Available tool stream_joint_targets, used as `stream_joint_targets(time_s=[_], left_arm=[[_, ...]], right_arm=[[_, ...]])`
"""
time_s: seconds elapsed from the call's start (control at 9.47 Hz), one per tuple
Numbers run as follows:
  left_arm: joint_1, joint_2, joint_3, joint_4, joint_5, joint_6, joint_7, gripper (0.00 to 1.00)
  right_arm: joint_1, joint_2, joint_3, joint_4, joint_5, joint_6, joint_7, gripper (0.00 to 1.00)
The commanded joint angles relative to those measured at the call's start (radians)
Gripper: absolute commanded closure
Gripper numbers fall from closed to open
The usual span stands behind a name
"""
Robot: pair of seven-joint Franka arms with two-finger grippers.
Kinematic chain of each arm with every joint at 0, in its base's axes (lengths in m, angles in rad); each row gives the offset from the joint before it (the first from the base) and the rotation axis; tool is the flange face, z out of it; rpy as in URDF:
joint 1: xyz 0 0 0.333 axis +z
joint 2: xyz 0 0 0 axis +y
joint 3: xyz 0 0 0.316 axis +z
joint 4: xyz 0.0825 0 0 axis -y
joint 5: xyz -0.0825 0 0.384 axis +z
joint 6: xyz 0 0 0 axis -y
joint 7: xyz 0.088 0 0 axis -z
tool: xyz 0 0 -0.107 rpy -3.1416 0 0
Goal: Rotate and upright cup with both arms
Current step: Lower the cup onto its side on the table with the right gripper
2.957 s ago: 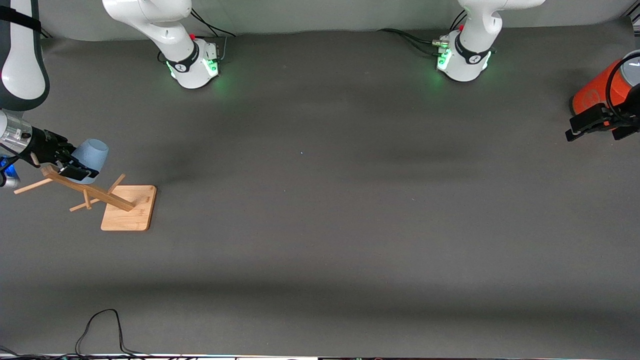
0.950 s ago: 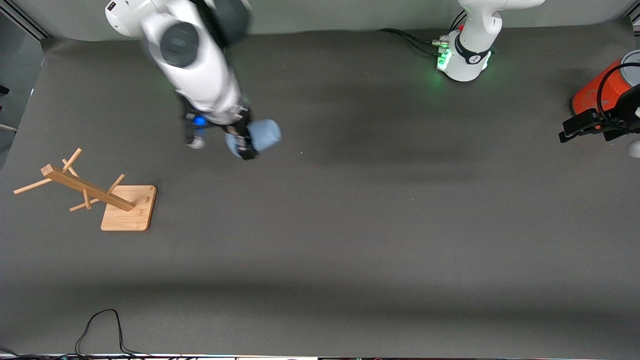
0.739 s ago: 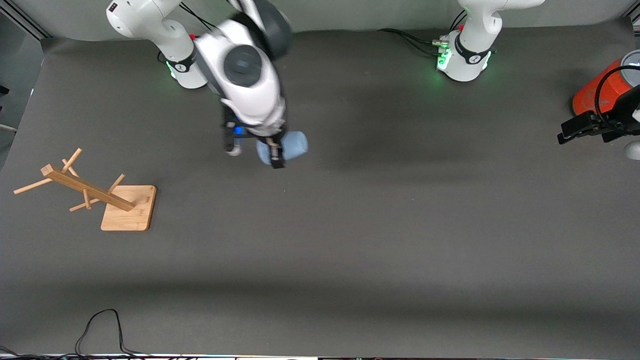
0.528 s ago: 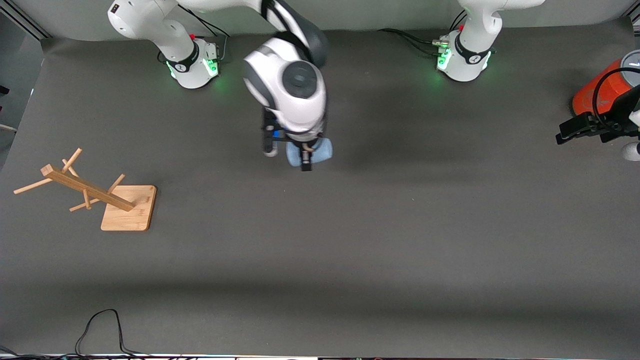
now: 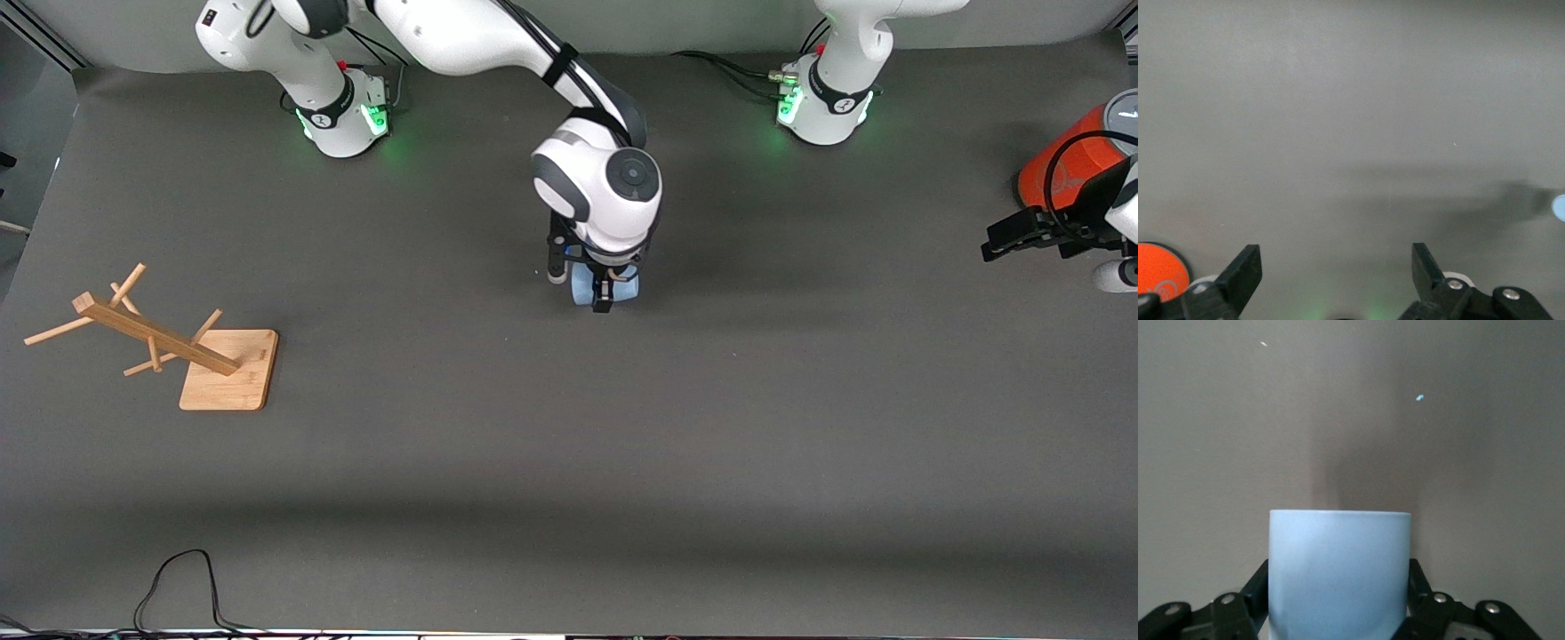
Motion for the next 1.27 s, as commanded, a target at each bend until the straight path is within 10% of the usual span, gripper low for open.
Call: stream_joint_targets(time_s=[0.0, 0.21, 0.53, 1.16], left_arm=[[0.000, -0.016, -0.013, -0.043, 0.011, 0.037, 0.009, 0.00], [-0.005, -0.015, -0.022, -0.049, 0.011, 0.052, 0.001, 0.00], [-0.016, -0.009, -0.030, -0.057, 0.013, 0.072, -0.005, 0.00], [-0.017, -0.010, -0.053, -0.059, 0.010, 0.076, -0.024, 0.00]], right_arm=[[0.026, 0.067, -0.016, 0.045, -0.029, 0.026, 0.065, 0.38], [0.027, 0.084, -0.016, 0.046, -0.029, 0.032, 0.068, 0.34], [0.027, 0.090, -0.017, 0.045, -0.029, 0.040, 0.070, 0.00], [0.020, -0.007, -0.025, 0.052, -0.029, -0.042, 0.042, 0.00]])
